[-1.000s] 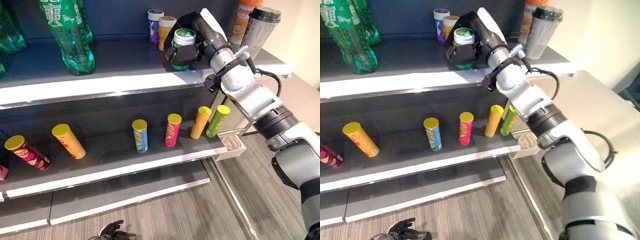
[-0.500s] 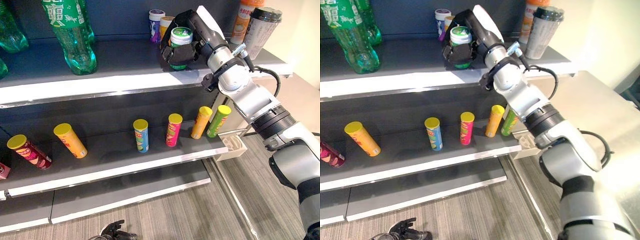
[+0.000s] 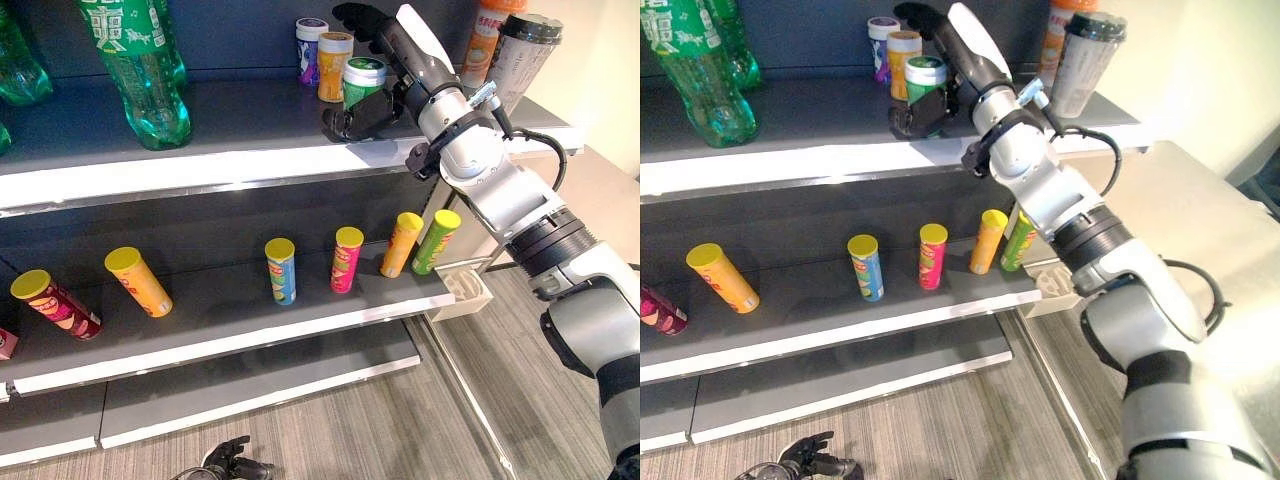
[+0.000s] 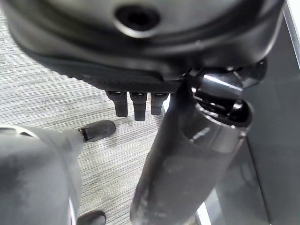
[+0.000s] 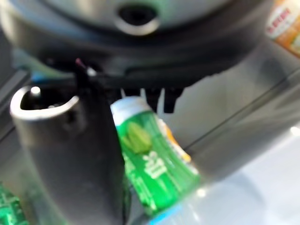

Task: Put the goods on the table back onto the shelves and tidy them up.

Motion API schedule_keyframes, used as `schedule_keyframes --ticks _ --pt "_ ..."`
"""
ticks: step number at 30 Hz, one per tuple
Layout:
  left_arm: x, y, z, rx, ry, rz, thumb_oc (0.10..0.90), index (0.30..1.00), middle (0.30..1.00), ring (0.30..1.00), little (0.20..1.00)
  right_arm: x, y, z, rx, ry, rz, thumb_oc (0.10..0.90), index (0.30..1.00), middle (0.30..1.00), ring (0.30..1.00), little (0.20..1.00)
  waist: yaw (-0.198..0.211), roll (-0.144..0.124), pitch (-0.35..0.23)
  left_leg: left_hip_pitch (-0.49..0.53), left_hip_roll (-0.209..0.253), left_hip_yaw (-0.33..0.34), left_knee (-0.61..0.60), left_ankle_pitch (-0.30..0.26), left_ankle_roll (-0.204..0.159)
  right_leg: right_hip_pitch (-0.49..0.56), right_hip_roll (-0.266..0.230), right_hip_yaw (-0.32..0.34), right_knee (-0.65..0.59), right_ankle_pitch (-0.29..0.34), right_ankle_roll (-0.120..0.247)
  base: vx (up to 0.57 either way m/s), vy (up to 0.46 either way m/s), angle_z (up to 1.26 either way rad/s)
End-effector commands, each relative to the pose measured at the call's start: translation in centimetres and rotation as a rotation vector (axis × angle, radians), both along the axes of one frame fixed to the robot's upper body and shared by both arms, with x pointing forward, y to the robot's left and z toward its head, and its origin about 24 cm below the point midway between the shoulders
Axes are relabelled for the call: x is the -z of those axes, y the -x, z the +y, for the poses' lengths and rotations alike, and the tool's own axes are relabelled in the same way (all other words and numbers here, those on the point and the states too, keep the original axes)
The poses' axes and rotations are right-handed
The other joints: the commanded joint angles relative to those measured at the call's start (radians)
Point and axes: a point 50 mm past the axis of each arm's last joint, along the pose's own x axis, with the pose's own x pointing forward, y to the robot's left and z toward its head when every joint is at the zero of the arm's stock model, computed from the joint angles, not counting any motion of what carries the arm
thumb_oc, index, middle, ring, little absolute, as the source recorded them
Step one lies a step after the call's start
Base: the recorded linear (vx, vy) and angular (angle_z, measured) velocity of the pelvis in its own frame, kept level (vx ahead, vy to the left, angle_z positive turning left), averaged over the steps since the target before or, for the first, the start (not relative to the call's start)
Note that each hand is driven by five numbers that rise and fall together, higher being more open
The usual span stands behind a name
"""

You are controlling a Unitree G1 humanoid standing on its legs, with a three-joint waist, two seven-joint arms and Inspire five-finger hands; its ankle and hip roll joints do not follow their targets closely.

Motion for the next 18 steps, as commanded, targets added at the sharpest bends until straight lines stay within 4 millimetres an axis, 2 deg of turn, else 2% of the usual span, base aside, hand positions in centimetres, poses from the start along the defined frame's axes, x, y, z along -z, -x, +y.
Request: schedule_keyframes --ticks 1,2,3,6,9,11,15,17,18 --pt "-1.2 -2.7 1.6 0.050 -0.059 -0.066 0.800 0.900 0.900 0.900 0.900 -9.6 3.7 -1.8 -0.008 -0.186 -0.342 0.800 0.900 0.900 0.900 0.900 0.033 -0.030 -0.010 0.105 0.021 0.014 0.006 -0.120 -0.037 0.047 -0.014 0.028 0.013 0.012 0.043 0.00 0.000 0.00" --pt "-1.2 -2.7 1.6 0.050 -0.059 -0.066 0.800 0.900 0.900 0.900 0.900 -9.6 3.7 -1.9 -0.008 -0.186 -0.342 0.800 0.900 0.900 0.900 0.900 0.033 -0.031 -0.010 0.105 0.021 0.014 0.006 -0.120 -0.037 0.047 -0.014 0.028 0.013 0.012 0.043 0.00 0.000 0.00" --pt "-1.2 -2.6 1.7 0.047 -0.068 -0.062 0.800 0.900 0.900 0.900 0.900 -10.5 5.1 -2.1 -0.048 -0.206 -0.404 0.800 0.900 0.900 0.900 0.900 0.028 -0.030 -0.011 0.107 0.023 0.017 0.006 -0.121 -0.038 0.047 -0.013 0.028 0.013 0.011 0.044 0.00 0.000 0.00" --pt "-0.9 -2.1 1.5 0.040 -0.070 -0.049 0.800 0.900 0.900 0.900 0.900 -11.3 7.5 -2.5 -0.148 -0.240 -0.480 0.800 0.900 0.900 0.900 0.900 0.021 -0.033 -0.014 0.108 0.024 0.021 0.006 -0.122 -0.039 0.046 -0.012 0.029 0.013 0.011 0.044 0.00 -0.001 -0.02" --pt "-0.8 -1.9 1.4 0.034 -0.070 -0.045 0.800 0.900 0.900 0.900 0.900 -11.5 8.3 -2.9 -0.187 -0.250 -0.492 0.800 0.900 0.900 0.900 0.900 0.017 -0.036 -0.016 0.109 0.024 0.024 0.006 -0.123 -0.039 0.045 -0.012 0.031 0.013 0.011 0.045 -0.01 0.001 -0.06" --pt "-0.6 -1.3 1.2 0.006 -0.056 -0.034 0.800 0.900 0.900 0.900 0.900 -11.5 10.9 -4.6 -0.288 -0.218 -0.508 0.800 0.900 0.900 0.900 0.900 -0.006 -0.044 -0.016 0.112 0.026 0.037 0.006 -0.125 -0.041 0.040 -0.010 0.034 0.016 0.020 0.050 -0.02 0.018 -0.03" --pt "-0.4 -0.8 1.0 -0.010 -0.035 -0.027 0.800 0.900 0.900 0.900 0.900 -11.0 13.4 -7.4 -0.277 -0.157 -0.517 0.800 0.900 0.900 0.900 0.900 -0.037 -0.051 -0.014 0.114 0.025 0.061 0.006 -0.132 -0.042 0.027 -0.010 0.047 0.021 0.037 0.059 -0.01 0.017 -0.17" --pt "-0.3 -0.6 0.8 0.013 -0.019 -0.035 0.800 0.900 0.900 0.900 0.900 -8.6 16.1 -11.0 -0.226 -0.081 -0.462 0.800 0.900 0.900 0.900 0.900 -0.088 -0.073 -0.018 0.112 0.031 0.113 0.006 -0.139 -0.039 -0.005 -0.007 0.093 0.028 0.081 0.080 -0.02 0.014 -0.22" --pt "-0.4 -0.6 0.8 0.031 -0.013 -0.043 0.800 0.900 0.900 0.900 0.900 -8.0 17.2 -13.0 -0.148 -0.044 -0.440 0.800 0.900 0.900 0.900 0.900 -0.142 -0.089 -0.027 0.118 0.036 0.161 0.006 -0.149 -0.038 -0.024 -0.002 0.136 0.031 0.121 0.099 0.02 0.056 -1.17"
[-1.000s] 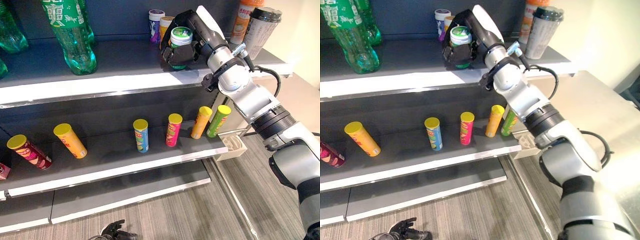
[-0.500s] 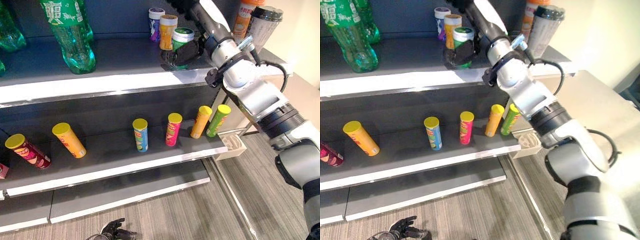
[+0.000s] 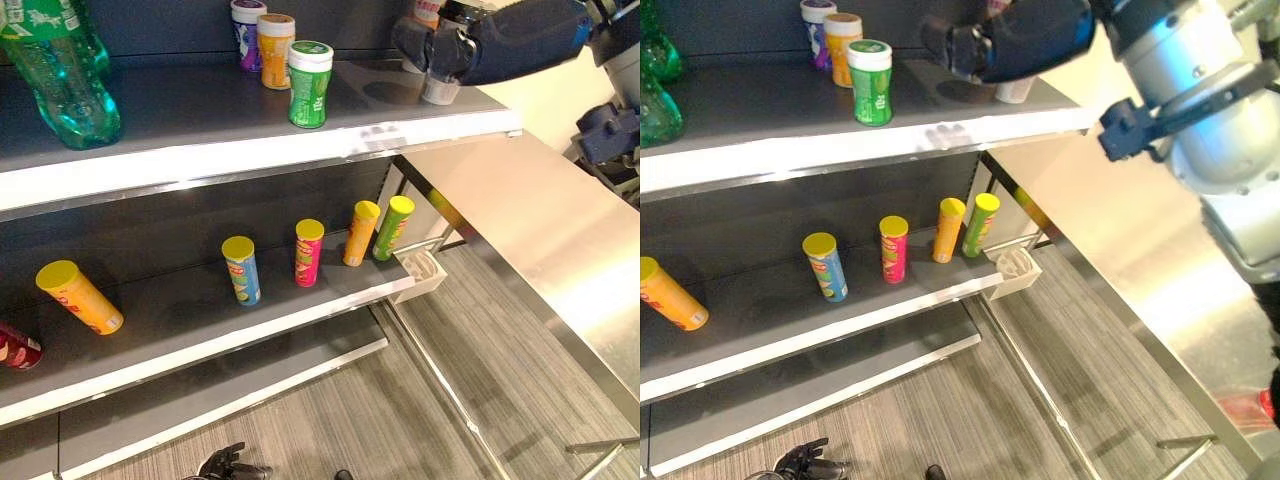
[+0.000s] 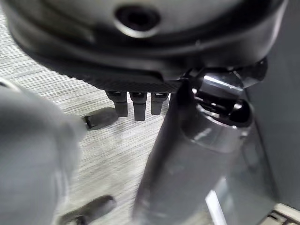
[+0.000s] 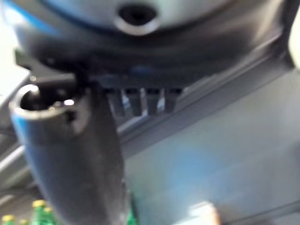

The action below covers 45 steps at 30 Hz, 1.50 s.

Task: Put the goods on the table back onto the shelves and tidy them up.

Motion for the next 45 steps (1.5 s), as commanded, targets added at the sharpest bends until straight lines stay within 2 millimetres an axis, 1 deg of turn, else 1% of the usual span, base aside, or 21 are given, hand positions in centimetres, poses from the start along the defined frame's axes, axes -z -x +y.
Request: schedule_keyframes --ticks 1,3,5,7,11,14,16,18,20,21,22,23,29,33,35,36,38,40,41,44,45 --pt "-1.4 -4.0 -1.4 0.124 0.064 -0.164 0.800 0.900 0.900 0.900 0.900 -3.8 3.8 -6.4 0.150 -0.154 -0.269 0.800 0.900 0.900 0.900 0.900 -0.048 -0.034 -0.065 0.102 0.017 0.124 0.006 -0.150 -0.024 -0.026 -0.017 0.137 0.037 0.126 0.105 0.04 0.052 -1.59" --pt "-1.3 -3.2 -1.0 0.180 0.045 -0.141 0.800 0.900 0.900 0.900 0.900 -3.6 5.2 -8.0 0.227 -0.194 -0.331 0.800 0.900 0.900 0.900 0.900 -0.032 -0.032 -0.058 0.098 0.015 0.122 0.006 -0.153 -0.016 -0.032 -0.020 0.138 0.036 0.127 0.105 0.03 0.066 -1.17" --pt "-0.3 0.5 -0.9 0.217 0.031 -0.051 0.800 0.900 0.900 0.900 0.900 -1.9 7.9 -11.2 0.425 -0.253 -0.439 0.800 0.900 0.900 0.900 0.900 -0.021 -0.032 -0.047 0.089 0.009 0.120 0.006 -0.161 -0.006 -0.037 -0.028 0.139 0.034 0.144 0.116 0.02 0.067 -0.22" --pt "0.1 1.6 -0.9 0.264 0.019 0.005 0.800 0.900 0.900 0.900 0.900 -1.1 9.9 -12.9 0.565 -0.278 -0.527 0.800 0.900 0.900 0.900 0.900 -0.033 -0.016 -0.050 0.099 0.002 0.122 0.006 -0.200 0.001 -0.039 -0.034 0.149 0.036 0.158 0.125 0.13 0.148 0.37" --pt "0.2 1.0 -1.5 0.401 -0.008 0.034 0.800 0.900 0.900 0.900 0.900 -0.1 12.1 -14.1 0.722 -0.283 -0.644 0.800 0.900 0.900 0.900 0.900 -0.068 0.005 -0.048 0.115 -0.011 0.147 0.006 -0.224 0.014 -0.052 -0.034 0.185 0.053 0.193 0.133 0.08 0.109 -0.05" --pt "-0.2 -1.1 -2.2 0.534 -0.033 -0.008 0.800 0.900 0.900 0.900 0.900 -0.1 12.5 -14.2 0.859 -0.202 -0.728 0.800 0.900 0.900 0.900 0.900 -0.127 0.018 -0.043 0.121 -0.020 0.190 0.006 -0.236 0.021 -0.080 -0.018 0.224 0.049 0.224 0.137 0.02 0.068 -0.42" --pt "0.2 -0.7 -2.8 0.546 -0.021 0.034 0.800 0.900 0.900 0.900 0.900 0.3 12.1 -15.1 0.910 -0.237 -0.733 0.800 0.900 0.900 0.900 0.900 -0.141 0.016 -0.045 0.119 -0.016 0.216 0.006 -0.237 0.020 -0.094 -0.004 0.241 0.045 0.241 0.137 -0.03 -0.001 -0.49" --pt "-0.4 -2.6 -2.7 0.584 -0.089 -0.011 0.800 0.900 0.900 0.900 0.900 1.1 12.2 -16.2 0.998 -0.253 -0.718 0.800 0.900 0.900 0.900 0.900 -0.174 0.010 -0.045 0.107 -0.009 0.263 0.006 -0.237 0.019 -0.131 0.019 0.252 0.029 0.276 0.137 -0.13 -0.014 -0.73" --pt "-1.1 -4.2 -2.9 0.621 -0.106 -0.082 0.800 0.900 0.900 0.900 0.900 1.6 12.4 -16.3 1.023 -0.264 -0.738 0.800 0.900 0.900 0.900 0.900 -0.164 0.012 -0.028 0.090 0.007 0.307 0.006 -0.226 0.014 -0.183 0.020 0.170 0.024 0.282 0.137 -0.14 -0.017 -0.83" --pt "-1.4 -4.8 -3.2 0.644 -0.109 -0.101 0.800 0.900 0.900 0.900 0.900 2.3 12.3 -16.6 1.052 -0.279 -0.721 0.800 0.900 0.900 0.900 0.900 -0.160 0.014 -0.024 0.080 0.019 0.327 0.006 -0.217 0.011 -0.195 0.009 0.092 0.027 0.256 0.137 -0.16 -0.051 -1.56" --pt "-1.9 -5.7 -3.1 0.657 -0.119 -0.128 0.800 0.900 0.900 0.900 0.900 3.6 12.1 -17.0 1.081 -0.309 -0.687 0.800 0.900 0.900 0.900 0.900 -0.141 0.023 -0.015 0.071 0.054 0.385 0.006 -0.191 0.009 -0.193 -0.034 -0.061 0.042 0.190 0.122 -0.22 -0.141 -1.84" --pt "-2.2 -6.2 -2.9 0.657 -0.124 -0.142 0.800 0.900 0.900 0.900 0.900 4.7 11.5 -17.1 1.088 -0.345 -0.651 0.800 0.900 0.900 0.900 0.900 -0.124 0.017 -0.013 0.075 0.083 0.426 0.006 -0.176 0.004 -0.164 -0.077 -0.126 0.069 0.168 0.112 -0.19 -0.132 -1.72" --pt "-1.8 -4.9 -2.3 0.600 -0.093 -0.120 0.800 0.900 0.900 0.900 0.900 6.3 10.3 -17.2 1.100 -0.410 -0.607 0.800 0.900 0.900 0.900 0.900 -0.045 -0.010 -0.025 0.114 0.113 0.493 0.013 -0.141 -0.011 -0.098 -0.176 -0.183 0.082 0.272 0.136 -0.08 -0.198 -0.87" --pt "-1.0 -2.7 -0.5 0.439 -0.095 -0.044 0.800 0.900 0.900 0.900 0.900 8.0 10.4 -17.4 1.096 -0.443 -0.508 0.800 0.900 0.900 0.900 0.900 -0.029 -0.029 -0.046 0.160 0.140 0.501 0.017 -0.093 -0.056 -0.065 -0.142 -0.184 0.038 0.152 0.134 0.07 -0.228 -0.51" --pt "-0.6 -2.0 -1.1 0.417 -0.064 -0.026 0.800 0.900 0.900 0.900 0.900 9.5 10.0 -17.4 1.037 -0.498 -0.398 0.800 0.900 0.900 0.900 0.900 -0.041 -0.009 -0.050 0.177 0.184 0.484 0.022 -0.055 -0.082 -0.046 -0.098 -0.194 0.051 0.046 0.100 0.09 -0.292 0.42" --pt "-0.6 -1.9 -1.1 0.416 -0.065 -0.024 0.800 0.900 0.900 0.900 0.900 9.5 10.0 -17.4 1.034 -0.500 -0.394 0.800 0.900 0.900 0.900 0.900 -0.044 -0.009 -0.050 0.178 0.189 0.482 0.022 -0.053 -0.086 -0.045 -0.094 -0.197 0.056 0.039 0.096 0.08 -0.337 0.37" --pt "-0.1 -0.9 -1.6 0.424 -0.036 0.012 0.800 0.900 0.900 0.900 0.900 12.2 9.2 -17.2 0.932 -0.622 -0.229 0.800 0.900 0.900 0.900 0.900 -0.056 0.006 -0.058 0.183 0.245 0.463 0.028 -0.007 -0.110 -0.036 -0.036 -0.190 0.084 -0.039 0.066 0.06 -0.280 0.34" --pt "0.1 -0.2 -1.6 0.404 -0.028 0.036 0.800 0.900 0.900 0.900 0.900 13.4 9.0 -16.9 0.883 -0.690 -0.183 0.800 0.900 0.900 0.900 0.900 -0.058 0.010 -0.060 0.186 0.269 0.455 0.030 0.017 -0.122 -0.033 -0.012 -0.185 0.100 -0.062 0.053 0.03 -0.269 0.23" --pt "0.3 0.7 -1.2 0.339 -0.019 0.053 0.800 0.900 0.900 0.900 0.900 15.6 8.7 -16.7 0.849 -0.779 -0.073 0.800 0.900 0.900 0.900 0.900 -0.061 0.010 -0.061 0.193 0.300 0.441 0.035 0.035 -0.131 -0.037 0.029 -0.169 0.138 -0.095 0.029 0.03 -0.358 0.04" --pt "0.3 1.0 -1.2 0.269 -0.010 0.047 0.800 0.900 0.900 0.900 0.900 17.2 8.3 -15.7 0.807 -0.816 0.011 0.800 0.900 0.900 0.900 0.900 -0.053 0.004 -0.051 0.192 0.310 0.389 0.063 0.039 -0.122 -0.039 0.062 -0.146 0.182 -0.125 0.008 0.01 -0.180 -0.06" --pt "0.3 0.7 -1.3 0.252 -0.006 0.033 0.800 0.900 0.900 0.900 0.900 17.6 7.8 -15.3 0.792 -0.816 0.043 0.800 0.900 0.900 0.900 0.900 -0.039 0.003 -0.040 0.179 0.303 0.328 0.093 0.043 -0.114 -0.038 0.076 -0.132 0.196 -0.132 -0.002 -0.01 -0.096 -0.24"
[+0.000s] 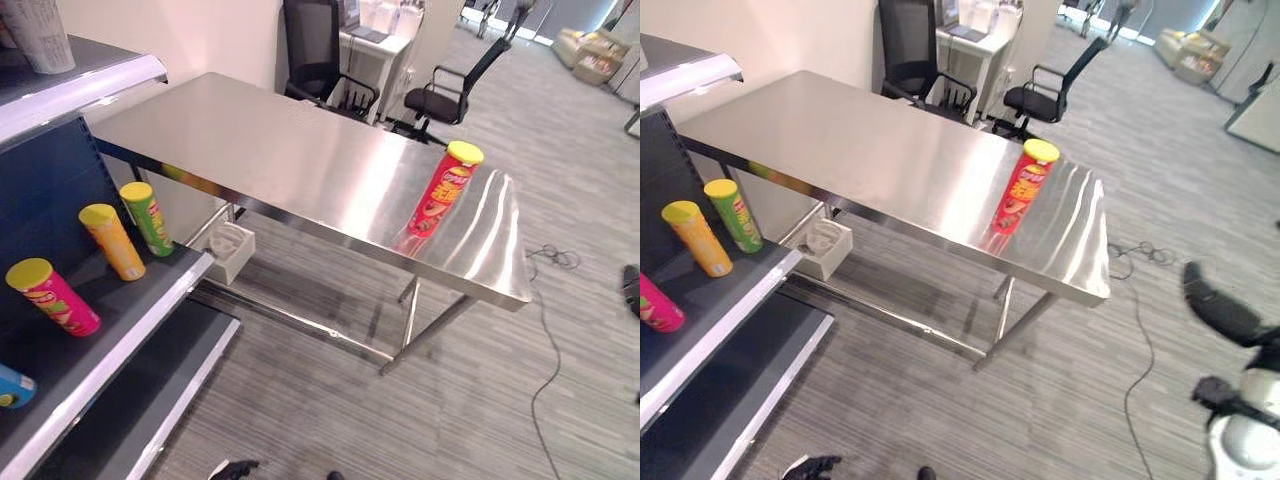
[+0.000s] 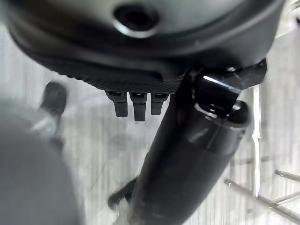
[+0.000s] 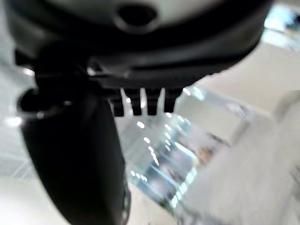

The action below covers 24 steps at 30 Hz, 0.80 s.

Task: Put the goods on the table back onto the shelves and tidy them up.

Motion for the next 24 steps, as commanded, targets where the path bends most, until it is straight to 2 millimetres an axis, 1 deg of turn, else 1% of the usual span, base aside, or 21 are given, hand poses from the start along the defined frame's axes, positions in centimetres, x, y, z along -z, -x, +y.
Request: schedule_keyframes --ticks 1,2,3,4,5,6,8,9,10,11,12,13,14,15,16,17,19,21,22,23,24 --pt "-0.4 -2.1 -0.5 -0.017 0.016 -0.081 0.800 0.900 0.900 0.900 0.900 -7.4 0.1 0.2 -0.069 0.191 -0.287 0.800 0.900 0.900 0.900 0.900 0.040 -0.017 0.001 0.007 0.021 -0.176 0.127 -0.049 0.037 -0.050 0.016 0.136 0.198 -0.125 0.026 -0.02 -0.133 -0.30" --pt "-0.6 -2.8 -0.7 -0.022 0.023 -0.113 0.800 0.900 0.900 0.900 0.900 -7.2 -0.2 0.9 -0.105 0.173 -0.308 0.800 0.900 0.900 0.900 0.900 0.058 -0.024 0.017 -0.025 -0.014 -0.272 0.176 -0.085 0.066 -0.045 0.021 0.155 0.204 -0.130 0.014 -0.12 -0.163 -0.30" --pt "-0.9 -3.7 -0.9 -0.026 0.029 -0.148 0.800 0.900 0.900 0.900 0.900 -7.0 -0.8 1.7 -0.147 0.148 -0.326 0.800 0.900 0.900 0.900 0.900 0.080 -0.038 0.043 -0.080 -0.069 -0.364 0.234 -0.124 0.118 -0.048 0.024 0.174 0.205 -0.112 -0.003 -0.11 -0.145 -0.42" --pt "-1.0 -4.1 -1.1 -0.037 0.033 -0.167 0.800 0.900 0.900 0.900 0.900 -7.0 -1.1 2.2 -0.173 0.140 -0.333 0.800 0.900 0.900 0.900 0.900 0.098 -0.040 0.053 -0.109 -0.124 -0.437 0.253 -0.167 0.141 -0.038 0.027 0.195 0.199 -0.111 -0.010 -0.09 -0.093 -1.08" --pt "-1.2 -4.7 -1.4 -0.053 0.041 -0.190 0.800 0.900 0.900 0.900 0.900 -7.0 -1.4 2.6 -0.186 0.137 -0.348 0.800 0.900 0.900 0.900 0.900 0.106 -0.040 0.063 -0.138 -0.180 -0.488 0.263 -0.200 0.162 -0.030 0.026 0.212 0.193 -0.105 -0.009 0.05 -0.008 -1.24" --pt "-1.3 -5.1 -1.8 -0.068 0.056 -0.208 0.800 0.900 0.900 0.900 0.900 -7.1 -1.5 3.0 -0.188 0.141 -0.359 0.800 0.900 0.900 0.900 0.900 0.112 -0.030 0.068 -0.149 -0.222 -0.510 0.247 -0.208 0.171 -0.020 0.032 0.225 0.187 -0.106 -0.008 0.07 0.043 -1.21" --pt "-1.3 -5.5 -2.7 -0.075 0.085 -0.222 0.800 0.900 0.900 0.900 0.900 -7.4 -1.6 3.3 -0.186 0.143 -0.392 0.800 0.900 0.900 0.900 0.900 0.111 -0.005 0.072 -0.185 -0.256 -0.506 0.209 -0.176 0.172 -0.010 0.033 0.236 0.175 -0.110 -0.009 0.10 0.078 -0.36" --pt "-1.2 -5.4 -3.3 -0.068 0.097 -0.215 0.800 0.900 0.900 0.900 0.900 -7.6 -1.6 3.4 -0.178 0.137 -0.418 0.800 0.900 0.900 0.900 0.900 0.114 0.003 0.078 -0.224 -0.267 -0.502 0.199 -0.149 0.169 0.000 0.032 0.238 0.167 -0.114 -0.010 0.12 0.069 -0.16" --pt "-1.1 -5.4 -3.9 -0.060 0.111 -0.215 0.800 0.900 0.900 0.900 0.900 -7.8 -1.8 3.7 -0.177 0.139 -0.443 0.800 0.900 0.900 0.900 0.900 0.121 0.012 0.088 -0.266 -0.275 -0.504 0.188 -0.122 0.164 0.012 0.035 0.243 0.166 -0.117 -0.013 0.13 0.054 -0.24" --pt "-1.1 -5.6 -4.4 -0.068 0.128 -0.223 0.800 0.900 0.900 0.900 0.900 -8.1 -1.8 3.9 -0.170 0.150 -0.465 0.800 0.900 0.900 0.900 0.900 0.130 0.020 0.100 -0.298 -0.290 -0.517 0.168 -0.111 0.159 0.023 0.036 0.252 0.167 -0.127 -0.015 0.21 0.079 -0.20" --pt "-1.2 -6.0 -5.1 -0.118 0.151 -0.242 0.800 0.900 0.900 0.900 0.900 -8.7 -1.9 4.5 -0.149 0.182 -0.502 0.800 0.900 0.900 0.900 0.900 0.144 0.036 0.107 -0.335 -0.297 -0.529 0.119 -0.089 0.150 0.041 0.046 0.274 0.168 -0.137 -0.016 0.18 0.066 -0.02" --pt "-1.3 -6.0 -5.1 -0.119 0.152 -0.243 0.800 0.900 0.900 0.900 0.900 -8.7 -1.9 4.6 -0.148 0.184 -0.503 0.800 0.900 0.900 0.900 0.900 0.144 0.036 0.108 -0.332 -0.298 -0.527 0.116 -0.089 0.150 0.041 0.045 0.275 0.168 -0.138 -0.015 0.21 0.099 0.04" --pt "-1.1 -5.8 -5.3 -0.145 0.163 -0.234 0.800 0.900 0.900 0.900 0.900 -8.9 -2.1 4.9 -0.153 0.185 -0.516 0.800 0.900 0.900 0.900 0.900 0.141 0.053 0.101 -0.309 -0.293 -0.518 0.081 -0.083 0.151 0.046 0.052 0.288 0.179 -0.152 -0.010 0.21 0.121 -0.06" --pt "-1.0 -5.8 -5.7 -0.165 0.173 -0.226 0.800 0.900 0.900 0.900 0.900 -9.1 -2.0 5.2 -0.152 0.205 -0.520 0.800 0.900 0.900 0.900 0.900 0.136 0.063 0.095 -0.291 -0.294 -0.506 0.068 -0.076 0.156 0.057 0.050 0.297 0.179 -0.167 -0.005 0.31 0.198 -0.18" --pt "-0.9 -5.6 -5.9 -0.185 0.176 -0.216 0.800 0.900 0.900 0.900 0.900 -9.3 -1.9 5.3 -0.145 0.233 -0.512 0.800 0.900 0.900 0.900 0.900 0.129 0.065 0.089 -0.283 -0.305 -0.501 0.066 -0.078 0.160 0.072 0.033 0.302 0.183 -0.188 -0.001 0.30 0.211 -0.41" --pt "-0.8 -5.7 -5.9 -0.195 0.174 -0.213 0.800 0.900 0.900 0.900 0.900 -9.5 -1.9 5.3 -0.136 0.252 -0.510 0.800 0.900 0.900 0.900 0.900 0.122 0.069 0.079 -0.278 -0.306 -0.492 0.064 -0.074 0.161 0.070 0.020 0.309 0.188 -0.198 0.002 0.28 0.239 -0.39" --pt "-1.0 -6.4 -6.3 -0.152 0.173 -0.225 0.800 0.900 0.900 0.900 0.900 -10.1 -2.3 5.7 -0.143 0.287 -0.525 0.800 0.900 0.900 0.900 0.900 0.109 0.078 0.061 -0.260 -0.313 -0.461 0.060 -0.087 0.168 0.058 -0.015 0.328 0.216 -0.222 0.014 0.27 0.226 -0.25" --pt "-1.2 -7.0 -6.4 -0.118 0.160 -0.240 0.800 0.900 0.900 0.900 0.900 -10.5 -2.7 6.1 -0.164 0.299 -0.542 0.800 0.900 0.900 0.900 0.900 0.096 0.080 0.054 -0.238 -0.327 -0.432 0.058 -0.108 0.177 0.044 -0.049 0.342 0.251 -0.227 0.030 0.24 0.197 -0.56" --pt "-1.3 -7.2 -6.5 -0.102 0.160 -0.249 0.800 0.900 0.900 0.900 0.900 -10.7 -2.9 6.3 -0.174 0.299 -0.555 0.800 0.900 0.900 0.900 0.900 0.096 0.083 0.052 -0.227 -0.332 -0.420 0.058 -0.118 0.182 0.034 -0.066 0.348 0.268 -0.221 0.038 0.27 0.236 -0.64" --pt "-1.6 -7.8 -6.5 -0.083 0.155 -0.268 0.800 0.900 0.900 0.900 0.900 -10.9 -3.2 6.6 -0.181 0.304 -0.561 0.800 0.900 0.900 0.900 0.900 0.098 0.094 0.053 -0.198 -0.343 -0.401 0.050 -0.133 0.195 0.000 -0.088 0.353 0.338 -0.182 0.054 0.26 0.217 -0.57" --pt "-1.7 -7.9 -6.5 -0.079 0.156 -0.275 0.800 0.900 0.900 0.900 0.900 -11.0 -3.4 6.8 -0.193 0.309 -0.565 0.800 0.900 0.900 0.900 0.900 0.093 0.096 0.060 -0.180 -0.354 -0.391 0.049 -0.142 0.203 -0.023 -0.098 0.359 0.392 -0.134 0.063 0.29 0.260 -0.42"
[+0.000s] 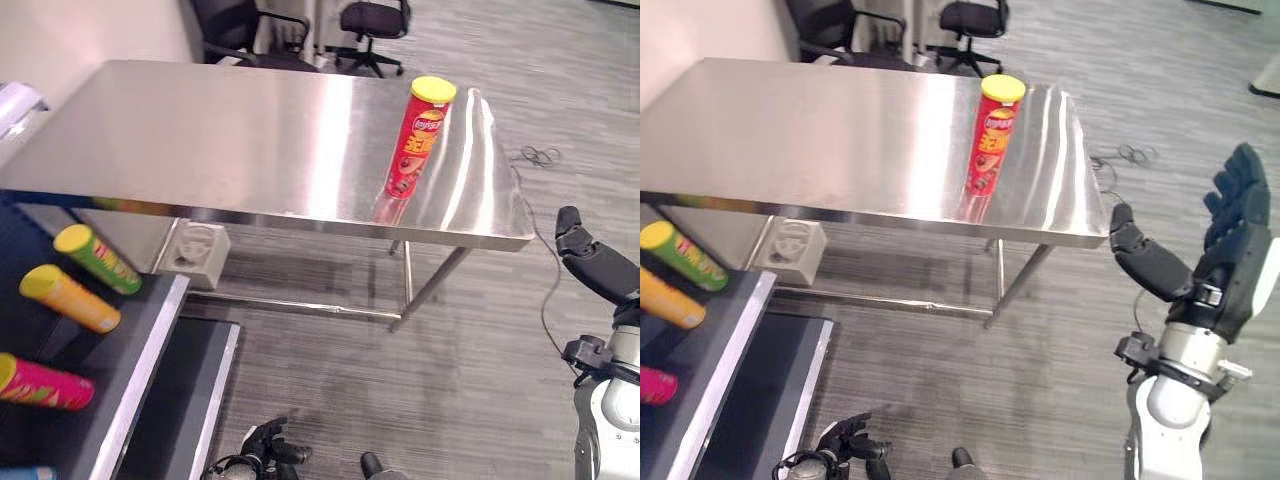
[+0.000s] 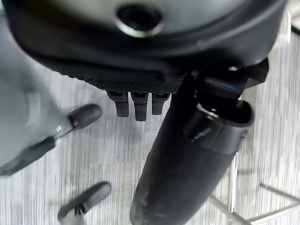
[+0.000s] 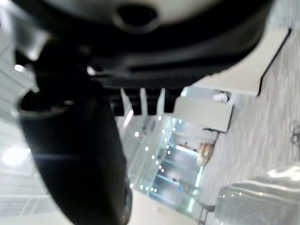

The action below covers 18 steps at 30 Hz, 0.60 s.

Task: Put the goods on the table back onto the shelves and tidy them up.

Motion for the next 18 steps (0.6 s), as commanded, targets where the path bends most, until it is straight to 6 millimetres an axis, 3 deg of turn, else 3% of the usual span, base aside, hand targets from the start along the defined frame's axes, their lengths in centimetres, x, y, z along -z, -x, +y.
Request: schedule_keyframes --ticks 1,3,4,7,9,11,15,18 --pt "-0.6 -0.8 -0.5 0.032 -0.009 -0.071 0.800 0.900 0.900 0.900 0.900 -4.8 1.2 0.0 0.026 0.187 -0.216 0.800 0.900 0.900 0.900 0.900 0.022 0.021 -0.045 -0.058 0.021 0.007 -0.041 0.049 -0.017 -0.051 0.012 0.013 0.315 0.033 0.024 0.18 0.193 -0.41" --pt "-0.5 -0.6 0.1 0.022 -0.027 -0.064 0.800 0.900 0.900 0.900 0.900 -4.1 1.1 0.3 0.016 0.165 -0.194 0.800 0.900 0.900 0.900 0.900 0.011 0.038 -0.020 -0.018 0.019 0.024 -0.049 0.037 -0.005 -0.137 0.002 -0.010 0.424 0.100 0.001 0.12 0.173 -0.06" --pt "-0.5 -0.6 0.3 0.011 -0.031 -0.067 0.800 0.900 0.900 0.900 0.900 -3.9 1.2 0.4 0.012 0.169 -0.184 0.800 0.900 0.900 0.900 0.900 0.013 0.036 -0.021 -0.008 0.016 0.037 -0.052 0.030 -0.006 -0.162 -0.014 -0.033 0.427 0.103 0.002 0.14 0.073 0.04" --pt "-0.3 -0.3 0.1 0.020 -0.030 -0.053 0.800 0.900 0.900 0.900 0.900 -4.1 1.7 0.2 0.018 0.170 -0.188 0.800 0.900 0.900 0.900 0.900 0.003 0.048 -0.030 0.012 0.024 0.054 -0.066 0.008 -0.025 -0.222 -0.006 -0.109 0.279 0.041 0.016 0.16 -0.040 -0.12" --pt "-0.3 -0.4 -0.2 0.038 -0.030 -0.047 0.800 0.900 0.900 0.900 0.900 -4.1 1.8 0.0 0.023 0.152 -0.199 0.800 0.900 0.900 0.900 0.900 -0.012 0.047 -0.029 0.039 0.020 0.040 -0.074 -0.008 -0.033 -0.239 0.021 -0.116 0.164 0.036 0.032 0.17 -0.095 -0.07" --pt "-0.3 -0.5 -0.1 0.050 -0.043 -0.047 0.800 0.900 0.900 0.900 0.900 -4.0 1.8 -0.1 0.018 0.141 -0.195 0.800 0.900 0.900 0.900 0.900 -0.029 0.040 -0.021 0.069 0.015 0.020 -0.079 -0.022 -0.039 -0.246 0.052 -0.087 0.084 0.062 0.050 0.15 -0.101 0.22" --pt "-0.4 -0.6 0.1 0.100 -0.066 -0.054 0.800 0.900 0.900 0.900 0.900 -3.7 2.1 -0.4 0.016 0.146 -0.173 0.800 0.900 0.900 0.900 0.900 -0.070 0.024 -0.005 0.124 0.009 -0.034 -0.074 -0.059 -0.046 -0.277 0.146 0.066 0.028 0.113 0.074 0.13 -0.119 0.73" --pt "0.1 0.4 0.4 0.086 -0.068 -0.020 0.800 0.900 0.900 0.900 0.900 -3.7 2.4 -0.4 0.000 0.170 -0.153 0.800 0.900 0.900 0.900 0.900 -0.058 0.021 -0.037 0.149 0.010 -0.060 -0.063 -0.073 -0.047 -0.227 0.135 0.096 0.004 0.113 0.066 0.10 -0.119 0.31"
